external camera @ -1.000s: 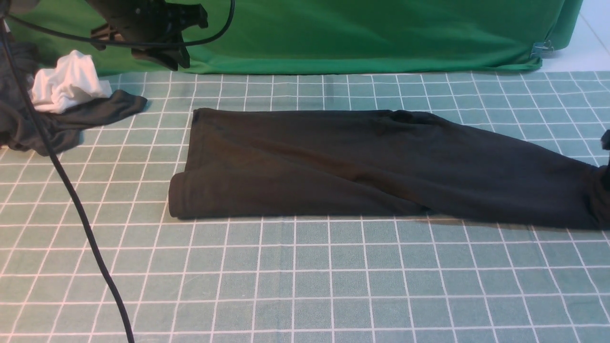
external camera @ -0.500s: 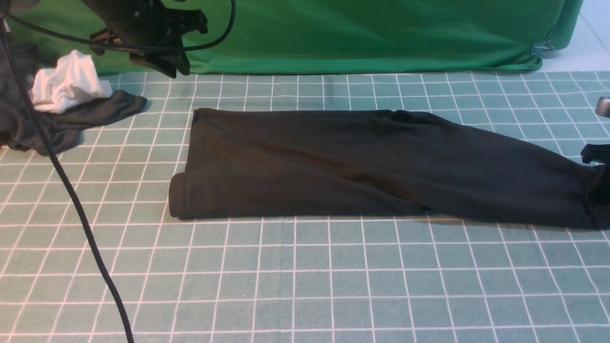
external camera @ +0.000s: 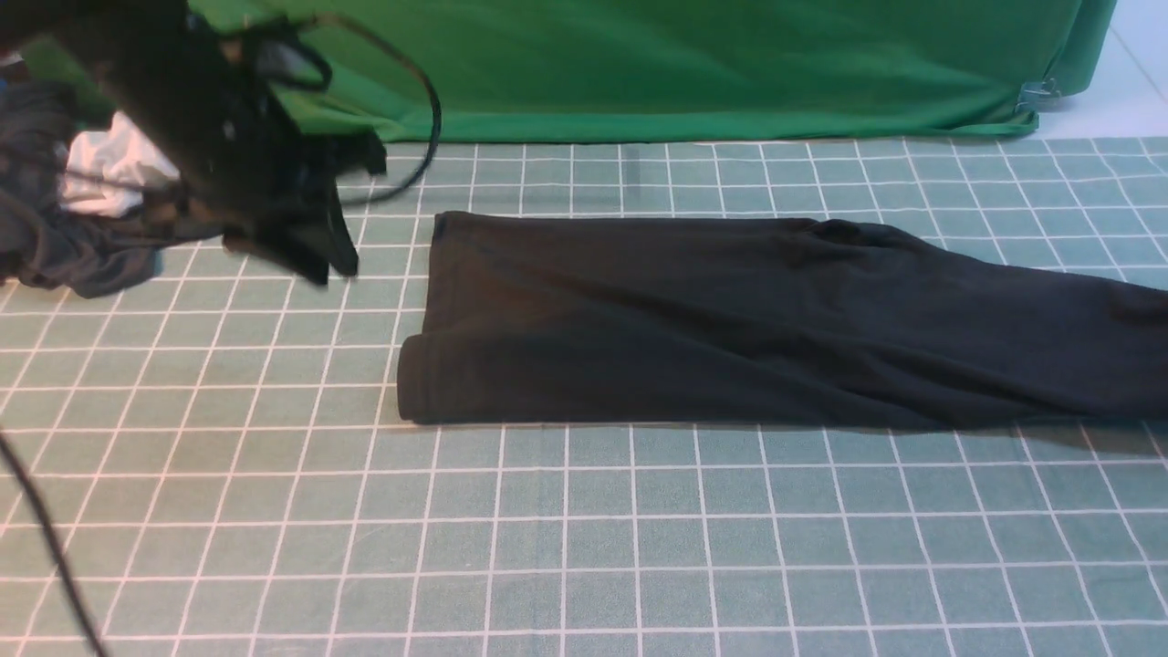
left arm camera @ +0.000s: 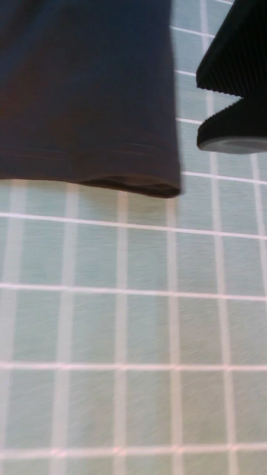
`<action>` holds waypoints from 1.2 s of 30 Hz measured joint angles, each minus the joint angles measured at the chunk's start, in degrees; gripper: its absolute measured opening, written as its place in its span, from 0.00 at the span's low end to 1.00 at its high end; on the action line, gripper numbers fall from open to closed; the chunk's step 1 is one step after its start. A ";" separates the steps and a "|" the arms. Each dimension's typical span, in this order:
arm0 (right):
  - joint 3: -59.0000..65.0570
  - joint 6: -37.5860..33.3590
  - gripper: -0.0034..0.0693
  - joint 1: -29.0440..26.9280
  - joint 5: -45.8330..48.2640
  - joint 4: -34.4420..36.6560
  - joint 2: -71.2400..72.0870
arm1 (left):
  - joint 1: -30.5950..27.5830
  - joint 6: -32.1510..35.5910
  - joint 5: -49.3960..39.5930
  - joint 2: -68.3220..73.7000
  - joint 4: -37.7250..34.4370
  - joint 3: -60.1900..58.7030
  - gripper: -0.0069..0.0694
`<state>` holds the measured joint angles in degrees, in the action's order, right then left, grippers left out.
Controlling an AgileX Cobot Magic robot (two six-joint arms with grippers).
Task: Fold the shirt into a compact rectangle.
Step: 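Pull the folded dark garment lengthwise by its ends to straighten it flat on the table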
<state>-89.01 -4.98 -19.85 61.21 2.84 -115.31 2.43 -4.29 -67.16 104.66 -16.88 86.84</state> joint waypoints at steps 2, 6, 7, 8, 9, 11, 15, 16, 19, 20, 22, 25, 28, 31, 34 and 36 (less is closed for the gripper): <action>0.00 0.00 0.11 0.00 0.00 0.45 0.00 | 0.86 0.00 3.22 -0.18 -0.23 -4.77 0.32; 0.00 0.00 0.11 0.00 0.00 0.72 0.00 | 3.74 0.00 11.61 1.11 -0.62 -12.57 0.48; 0.00 0.00 0.11 0.00 0.00 0.76 0.00 | 4.06 0.00 12.77 1.34 -0.73 -12.91 0.51; 0.00 0.00 0.11 0.00 0.00 0.76 0.00 | 4.58 0.05 14.70 1.76 -0.86 -13.58 0.55; 0.00 0.00 0.11 0.00 0.00 0.76 0.00 | 4.92 0.05 16.42 2.14 -1.01 -13.99 0.58; 0.00 0.00 0.11 0.00 0.00 0.84 0.00 | 5.24 0.10 18.56 3.08 -1.33 -14.22 0.65; 0.00 0.00 0.11 0.00 0.05 0.89 0.00 | 5.53 0.18 21.24 6.22 -1.98 -14.40 0.72; 0.00 0.00 0.11 0.00 0.05 0.94 0.00 | 5.53 0.27 21.88 7.07 -2.49 -14.40 0.71; 0.00 0.00 0.11 0.00 0.29 0.98 0.00 | 5.53 1.35 22.73 8.16 -4.95 -14.40 0.61; 0.00 -0.02 0.11 0.00 0.51 0.98 0.00 | 5.53 1.49 22.79 8.33 -5.90 -14.40 0.57; 0.00 -0.25 0.11 0.00 1.00 1.01 0.00 | 5.53 1.75 22.85 8.41 -7.61 -14.40 0.42; 0.00 -0.49 0.11 0.00 3.00 1.01 0.12 | 5.53 2.47 22.28 8.19 -7.87 -14.40 0.20; 1.58 -0.71 0.11 0.00 4.40 0.58 1.18 | 5.53 2.86 19.57 7.47 -6.05 -14.47 0.14; 7.08 -0.88 0.11 0.00 3.94 -1.12 5.14 | 5.60 2.97 16.03 5.04 -4.10 -17.18 0.14; 16.44 2.04 0.11 0.00 1.45 -6.35 10.76 | 5.60 2.97 13.98 1.62 -3.35 -22.09 0.14; 22.24 4.04 0.11 -0.26 -0.74 -9.03 14.59 | 5.60 2.97 13.09 -0.82 -3.69 -25.92 0.14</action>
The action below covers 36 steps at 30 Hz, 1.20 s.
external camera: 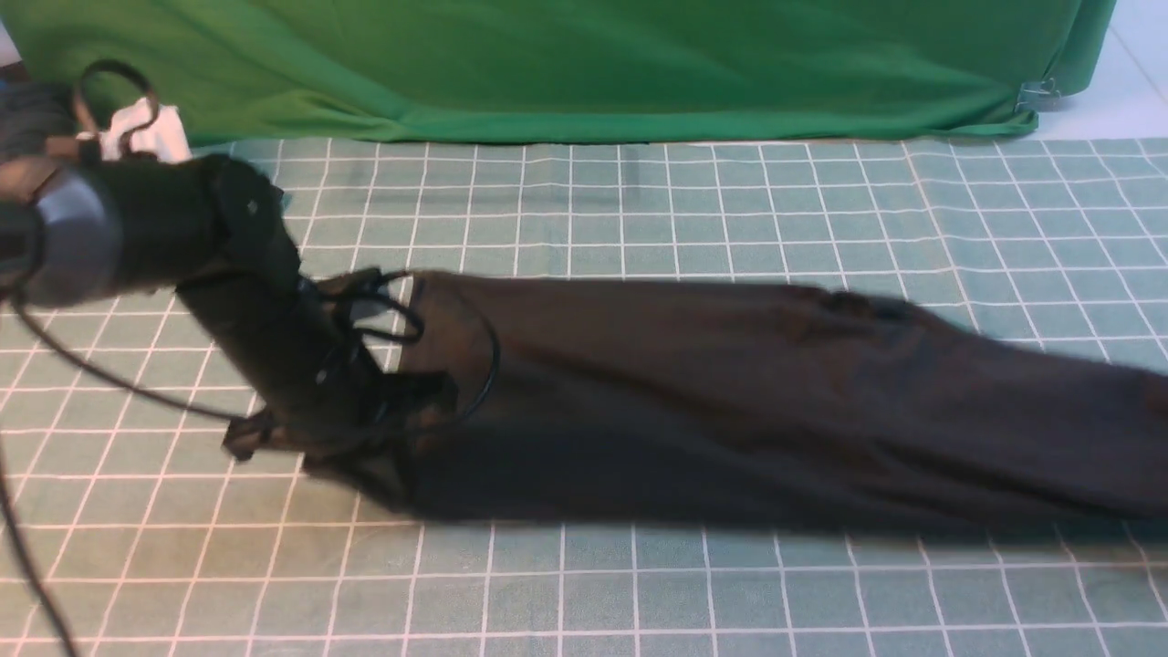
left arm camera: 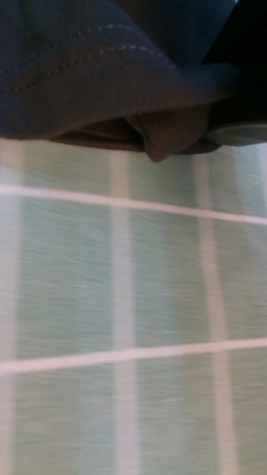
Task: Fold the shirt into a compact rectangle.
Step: 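Pull the folded dark garment lengthwise by its ends to straighten it flat on the table, then fold the right end of the dark garment over onto its left end with the right gripper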
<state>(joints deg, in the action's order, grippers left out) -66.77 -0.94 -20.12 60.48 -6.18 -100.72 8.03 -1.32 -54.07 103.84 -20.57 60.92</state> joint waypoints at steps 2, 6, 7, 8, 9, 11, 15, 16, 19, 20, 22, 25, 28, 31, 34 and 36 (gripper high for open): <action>4.30 0.94 0.11 -0.72 -1.59 -0.82 3.55 | 0.00 0.21 -0.34 -2.88 -1.00 -4.74 0.14; 8.67 1.81 0.11 -1.73 -2.71 -1.37 7.73 | 0.00 1.32 -0.38 -7.63 -2.79 -11.31 0.14; 8.97 1.90 0.11 -1.82 -2.84 -1.42 8.32 | 0.00 1.83 -0.54 -8.29 -3.09 -11.99 0.14; 9.10 2.02 0.11 -1.96 -3.15 -1.48 9.01 | 0.00 2.11 -0.69 -9.61 -3.47 -13.12 0.15; 9.10 2.02 0.11 -2.03 -3.43 -1.48 9.33 | 0.00 2.28 -0.78 -10.47 -3.61 -13.63 0.16; 9.14 2.02 0.11 -2.10 -3.80 -1.48 9.72 | 0.00 3.00 -0.80 -11.58 -3.67 -13.94 0.20; 9.14 2.13 0.11 -2.22 -4.67 -3.84 9.78 | 0.00 3.21 -2.05 -12.83 -2.55 -13.80 0.35; 9.14 2.25 0.11 -2.22 -4.92 -4.71 9.78 | 0.00 3.21 -2.70 -13.08 -2.30 -13.56 0.40; 8.15 2.51 0.11 -2.26 -4.81 -7.20 9.78 | 0.00 3.27 -4.53 -14.32 -2.12 -11.96 0.55; 7.03 2.78 0.11 -2.26 -4.41 -7.92 9.78 | 0.00 3.27 -4.86 -14.78 -2.07 -11.16 0.60; 3.57 3.82 0.11 -2.26 -2.87 -8.51 9.83 | 0.00 3.27 -4.87 -16.04 -2.01 -9.02 0.71; -0.11 3.95 0.11 -1.87 -0.77 -6.73 10.27 | 0.00 3.27 -4.07 -16.61 -2.01 -6.15 0.80; -3.59 3.93 0.11 0.98 2.44 -1.61 11.61 | 0.00 3.27 -3.44 -16.79 -1.88 -2.22 0.85; -4.61 2.46 0.11 5.69 3.75 6.18 12.89 | 0.00 3.27 -3.38 -16.85 -1.30 2.00 0.85; -4.65 0.94 0.11 10.34 3.69 13.89 13.48 | 0.00 3.00 -3.43 -16.85 0.89 6.27 0.84; -4.65 0.32 0.11 13.34 3.70 18.58 13.72 | 0.00 2.36 -3.55 -16.85 2.52 8.98 0.84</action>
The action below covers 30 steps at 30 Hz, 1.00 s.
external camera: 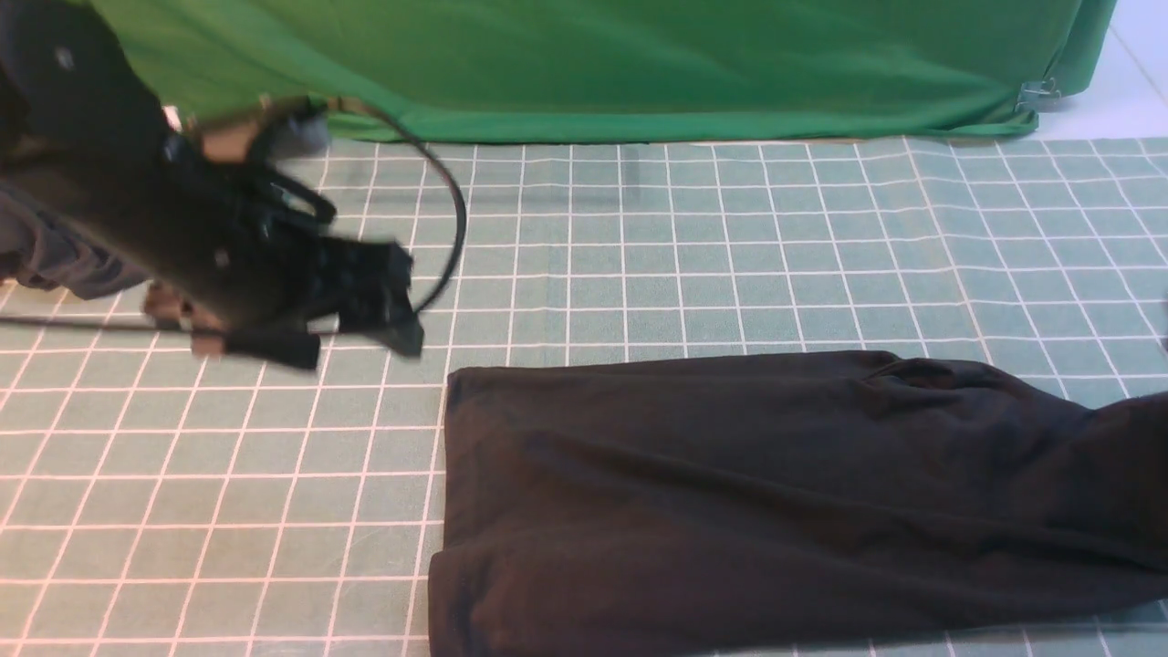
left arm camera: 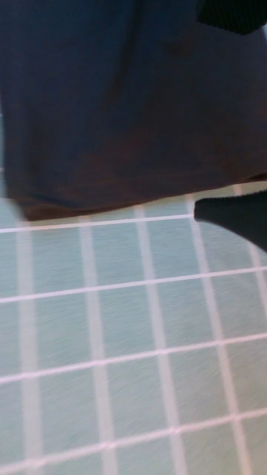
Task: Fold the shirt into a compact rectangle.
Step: 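Fold the right end of the dark garment over onto its left end with the right gripper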
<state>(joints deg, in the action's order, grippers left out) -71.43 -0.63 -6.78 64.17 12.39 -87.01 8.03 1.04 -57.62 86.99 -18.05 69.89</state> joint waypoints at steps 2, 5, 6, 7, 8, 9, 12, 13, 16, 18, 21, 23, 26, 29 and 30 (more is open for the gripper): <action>-0.02 -0.26 0.11 6.61 -0.70 5.69 0.08 | -0.06 -1.03 -0.29 0.00 1.74 5.15 0.82; -0.02 0.01 0.11 13.24 -3.01 9.13 0.08 | -0.36 -1.99 -0.80 0.00 2.00 8.02 0.82; -0.02 0.63 0.11 17.83 -5.15 10.52 0.08 | -0.76 -2.14 -1.13 -0.05 2.10 9.46 0.81; -0.02 0.63 0.11 21.11 -6.84 11.23 0.08 | -0.96 -2.20 -1.20 -0.05 2.23 10.21 0.81; -0.02 1.57 0.11 23.73 -8.62 11.64 0.08 | -1.09 -2.27 -1.20 -0.05 2.29 10.74 0.81; -0.02 1.92 0.11 25.01 -9.38 11.78 0.03 | -1.15 -2.26 -1.21 -0.05 2.48 10.90 0.81; -0.02 5.49 0.11 36.33 -17.22 12.56 -1.15 | -1.19 -2.32 -1.65 -0.05 2.66 11.35 0.81; -0.02 6.10 0.11 37.87 -18.94 12.70 -1.62 | -1.19 -2.32 -1.66 -0.05 2.66 11.40 0.81; -0.02 8.44 0.11 44.43 -25.07 12.93 -3.90 | -1.19 -2.32 -1.79 -0.05 2.66 11.46 0.81; -0.02 10.02 0.11 47.55 -29.06 13.09 -5.76 | -1.19 -2.32 -1.84 -0.05 2.60 11.46 0.81; -0.02 11.93 0.11 51.49 -35.53 13.13 -9.20 | -1.19 -2.32 -1.84 -0.05 2.37 11.46 0.81; -0.02 12.55 0.11 53.11 -38.10 13.13 -10.87 | -1.19 -2.32 -1.84 -0.05 2.20 11.46 0.81; -0.02 13.09 0.11 56.60 -43.34 13.16 -15.09 | -1.19 -2.32 -1.84 -0.05 1.99 11.46 0.81; -0.02 13.64 0.13 58.54 -46.75 13.16 -18.20 | -1.19 -2.32 -1.84 -0.05 1.96 11.46 0.81; -0.02 13.69 0.15 58.88 -47.18 13.16 -18.70 | -1.19 -2.32 -1.84 -0.05 1.96 11.46 0.81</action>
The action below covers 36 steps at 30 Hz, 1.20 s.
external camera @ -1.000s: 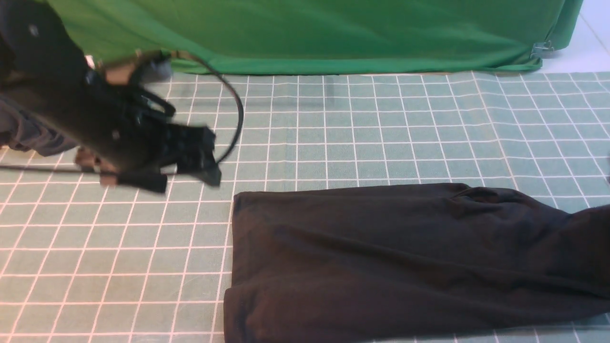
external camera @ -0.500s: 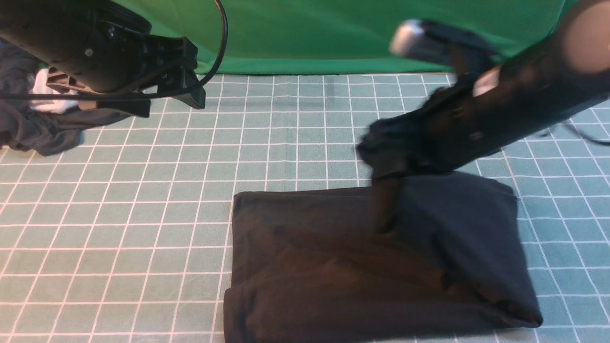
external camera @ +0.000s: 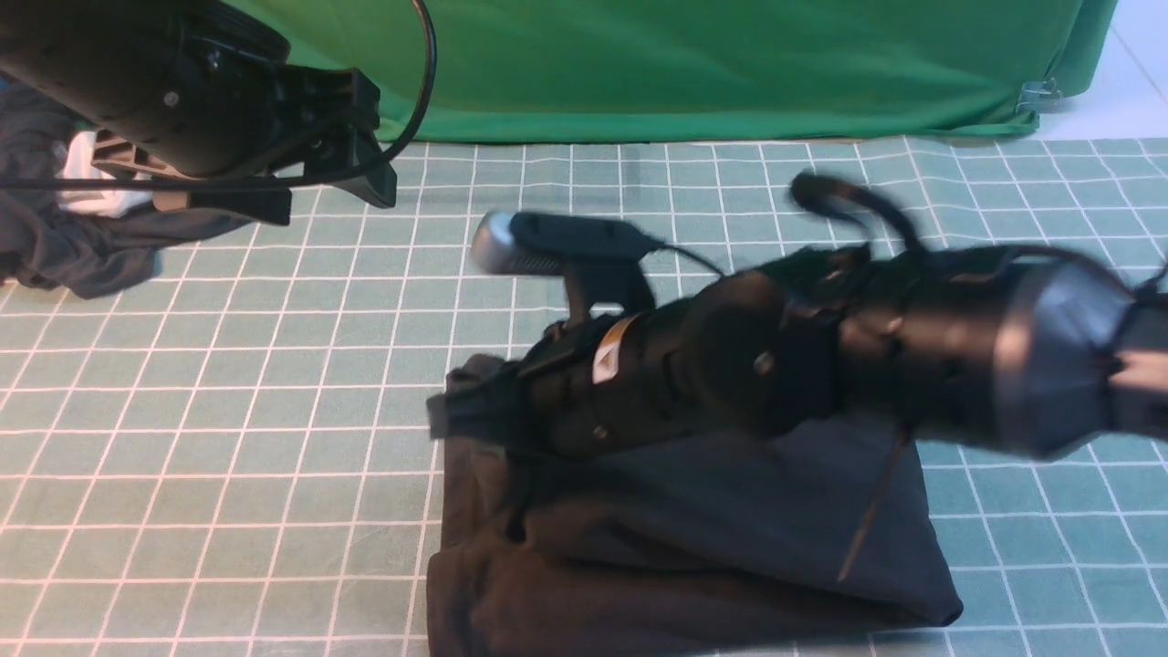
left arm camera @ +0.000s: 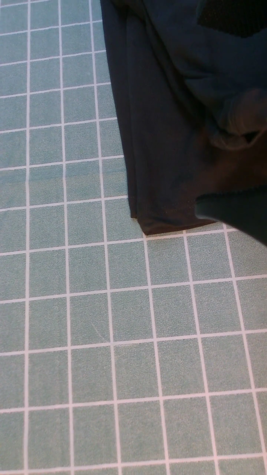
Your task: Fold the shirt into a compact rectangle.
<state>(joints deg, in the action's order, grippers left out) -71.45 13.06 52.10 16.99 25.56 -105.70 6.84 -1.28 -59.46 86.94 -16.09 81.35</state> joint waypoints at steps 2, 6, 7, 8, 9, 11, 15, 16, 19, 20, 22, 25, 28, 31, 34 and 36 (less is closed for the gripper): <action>0.00 0.16 0.25 0.44 -1.01 0.14 -1.15 | 0.00 -0.04 0.00 0.00 0.00 0.00 0.81; 0.00 -0.13 0.59 0.44 -1.04 0.23 -0.76 | 0.00 -0.62 0.00 0.00 0.00 0.00 0.81; 0.00 -0.55 0.67 0.31 -0.48 0.23 -0.29 | 0.00 -0.75 0.00 0.00 0.00 0.00 0.81; 0.00 -0.72 0.67 0.32 -0.27 0.23 -0.17 | 0.00 -0.75 0.00 0.00 0.00 0.00 0.81; -0.18 -2.70 0.76 -0.34 2.03 0.18 1.24 | 0.00 -1.04 -0.06 0.00 0.00 0.00 0.81; -0.65 -6.16 0.78 -1.84 6.29 0.18 3.65 | 0.00 -1.28 -0.33 0.00 0.00 0.00 0.81; -1.08 -12.21 0.58 -6.61 17.62 -1.38 9.33 | 0.00 -1.76 -0.57 0.00 0.00 0.00 0.81; -1.08 -12.72 0.56 -7.28 18.30 -1.62 10.02 | 0.00 -1.77 -0.57 0.00 0.00 0.00 0.81; -1.08 -15.50 0.19 -13.60 30.70 -7.34 16.72 | 0.00 -2.55 -0.63 0.00 0.00 -0.06 0.81; -1.08 -16.00 0.15 -15.13 33.11 -8.79 17.98 | 0.00 -2.61 -0.63 0.00 0.00 -0.06 0.81; -1.08 -16.51 0.11 -17.76 36.73 -11.47 21.20 | 0.00 -2.61 -0.63 0.00 0.00 -0.06 0.81; -1.08 -16.79 0.09 -23.64 41.86 -17.91 30.50 | 0.00 -2.67 -0.63 0.00 0.00 -0.06 0.81; -1.08 -16.79 0.09 -27.68 43.99 -24.17 39.78 | 0.00 -2.67 -0.63 0.00 0.00 -0.06 0.81; -1.08 -16.92 0.09 -29.86 45.16 -28.46 46.66 | 0.00 -2.67 -0.63 0.00 0.00 -0.06 0.81; -0.70 -17.83 0.09 -30.51 46.00 -30.67 53.25 | 0.00 -2.74 -0.63 0.00 -0.27 -0.06 0.81; 1.16 -18.12 0.08 -30.51 45.93 -31.16 58.96 | 0.00 -2.74 -0.63 0.00 -0.45 -0.06 0.81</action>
<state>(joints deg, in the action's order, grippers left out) -70.29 -5.06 21.58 62.92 -5.60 -46.75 6.84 -4.02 -60.08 86.94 -16.54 81.30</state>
